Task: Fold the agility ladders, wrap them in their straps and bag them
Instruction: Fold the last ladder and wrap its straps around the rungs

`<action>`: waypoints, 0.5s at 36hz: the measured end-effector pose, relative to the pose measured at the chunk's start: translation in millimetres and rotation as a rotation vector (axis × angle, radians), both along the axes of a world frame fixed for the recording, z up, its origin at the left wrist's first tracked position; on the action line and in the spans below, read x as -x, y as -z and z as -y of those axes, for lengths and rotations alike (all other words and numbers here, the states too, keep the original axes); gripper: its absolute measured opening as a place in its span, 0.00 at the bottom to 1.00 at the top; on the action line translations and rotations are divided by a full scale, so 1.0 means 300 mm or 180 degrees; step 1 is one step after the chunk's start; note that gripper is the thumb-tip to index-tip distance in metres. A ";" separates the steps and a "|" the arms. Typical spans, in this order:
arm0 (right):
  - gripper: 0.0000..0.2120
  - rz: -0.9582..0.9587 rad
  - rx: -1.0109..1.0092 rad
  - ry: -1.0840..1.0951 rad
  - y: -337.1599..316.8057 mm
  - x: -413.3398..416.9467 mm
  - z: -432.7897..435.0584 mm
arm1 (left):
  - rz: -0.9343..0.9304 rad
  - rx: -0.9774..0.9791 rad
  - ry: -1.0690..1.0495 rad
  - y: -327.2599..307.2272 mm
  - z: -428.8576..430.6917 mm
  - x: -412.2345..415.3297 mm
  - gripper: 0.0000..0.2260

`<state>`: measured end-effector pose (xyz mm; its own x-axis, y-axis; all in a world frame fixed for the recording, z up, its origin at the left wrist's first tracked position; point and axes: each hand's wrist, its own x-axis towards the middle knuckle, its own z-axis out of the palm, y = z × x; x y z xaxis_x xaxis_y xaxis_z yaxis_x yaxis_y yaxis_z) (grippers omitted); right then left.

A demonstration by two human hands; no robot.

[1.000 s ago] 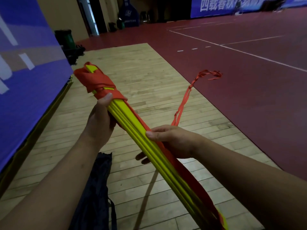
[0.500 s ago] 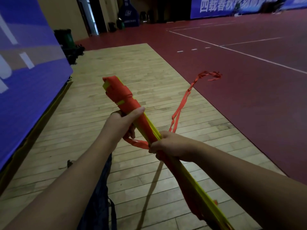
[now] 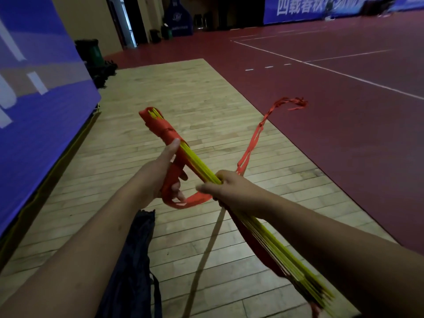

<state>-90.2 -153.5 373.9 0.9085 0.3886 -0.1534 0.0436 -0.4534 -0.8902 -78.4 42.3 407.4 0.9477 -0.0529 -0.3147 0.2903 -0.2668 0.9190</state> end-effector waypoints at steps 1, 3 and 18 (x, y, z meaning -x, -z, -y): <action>0.22 -0.0120 -0.0140 0.0058 -0.002 -0.002 0.008 | 0.0086 0.0037 -0.0082 0.000 0.000 -0.002 0.37; 0.21 -0.0368 -0.0528 0.0184 -0.008 -0.006 0.024 | 0.0424 0.0146 -0.0241 -0.004 0.007 -0.007 0.29; 0.10 -0.0890 -0.0862 -0.0564 -0.006 0.017 0.053 | 0.1173 0.0658 0.0452 -0.010 0.012 0.015 0.11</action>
